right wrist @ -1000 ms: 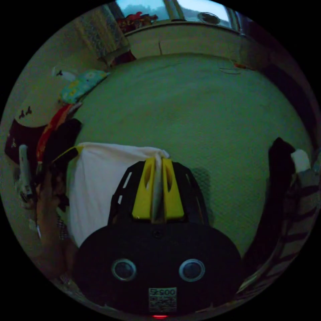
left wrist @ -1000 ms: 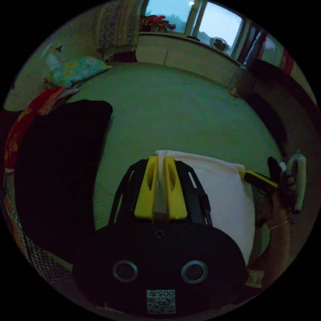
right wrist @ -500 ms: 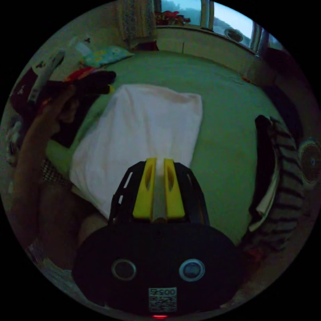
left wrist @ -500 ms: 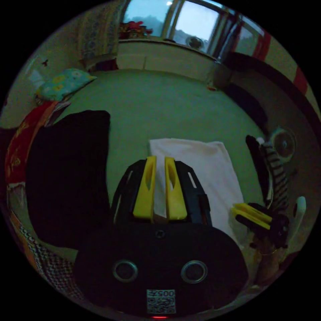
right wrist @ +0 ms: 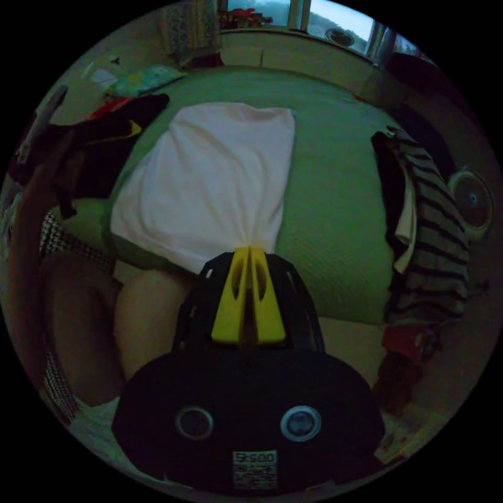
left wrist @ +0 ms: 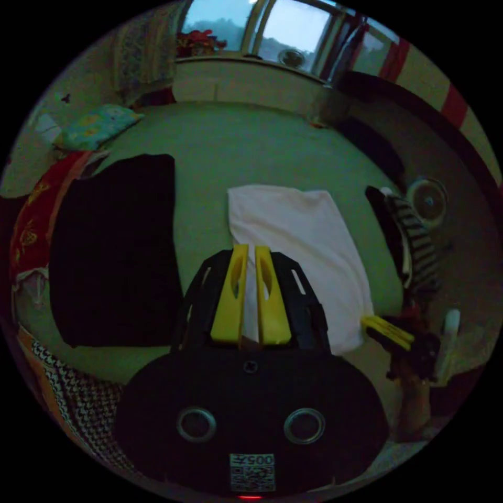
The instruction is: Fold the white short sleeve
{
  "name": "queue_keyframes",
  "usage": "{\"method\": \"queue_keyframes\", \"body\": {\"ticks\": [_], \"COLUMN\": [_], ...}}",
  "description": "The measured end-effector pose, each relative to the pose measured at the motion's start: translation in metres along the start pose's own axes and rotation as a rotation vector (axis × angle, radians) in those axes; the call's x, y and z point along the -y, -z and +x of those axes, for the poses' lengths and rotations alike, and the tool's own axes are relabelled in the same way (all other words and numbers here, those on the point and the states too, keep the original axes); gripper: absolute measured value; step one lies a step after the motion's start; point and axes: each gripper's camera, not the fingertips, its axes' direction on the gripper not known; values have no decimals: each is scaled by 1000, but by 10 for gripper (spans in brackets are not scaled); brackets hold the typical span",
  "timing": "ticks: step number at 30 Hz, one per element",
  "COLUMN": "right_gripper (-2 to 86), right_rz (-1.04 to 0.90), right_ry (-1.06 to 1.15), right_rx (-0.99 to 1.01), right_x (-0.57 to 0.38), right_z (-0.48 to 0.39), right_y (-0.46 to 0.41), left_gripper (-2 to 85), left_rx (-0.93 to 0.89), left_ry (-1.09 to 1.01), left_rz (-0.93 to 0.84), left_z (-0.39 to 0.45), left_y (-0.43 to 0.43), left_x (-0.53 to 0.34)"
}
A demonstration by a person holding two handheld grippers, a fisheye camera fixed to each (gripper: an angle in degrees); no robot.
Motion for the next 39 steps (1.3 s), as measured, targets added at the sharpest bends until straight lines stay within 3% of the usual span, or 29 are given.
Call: {"method": "queue_keyframes", "body": {"ticks": [3, 6, 11, 14, 18, 24, 30, 35, 39], "right_gripper": [-9, -9, -11, -10, -10, -10, -10, -10, -9], "right_rz": [78, 134, 29, 22, 106, 96, 169, 244, 33], "right_ry": [-47, -32, -111, -196, -151, -244, -319, -295, -241], "right_rx": [74, 157, 88, 94, 197, 52, 106, 247, 145], "right_x": [-27, -46, -68, -91, -112, -139, -142, -115, -102], "right_z": [9, 9, 14, 22, 13, 8, 15, -2, -17], "right_y": [21, 25, -5, 9, 21, 28, 61, 75, 37], "left_gripper": [37, 33, 37, 16, 26, 43, 5, 5, 0], "left_rx": [107, 80, 189, 387, 141, 229, 212, 231, 174], "left_ry": [-18, 40, 150, 153, 108, 123, 96, 151, 282], "left_rz": [-130, -109, -94, -119, -28, -108, 0, -42, -82], "left_z": [18, 30, 40, 53, 82, 107, 134, 140, 137], "left_y": [-8, -10, 4, 26, 44, 29, 68, 68, 61], "left_x": [-40, -80, -113, -131, -168, -203, -234, -253, -278]}}
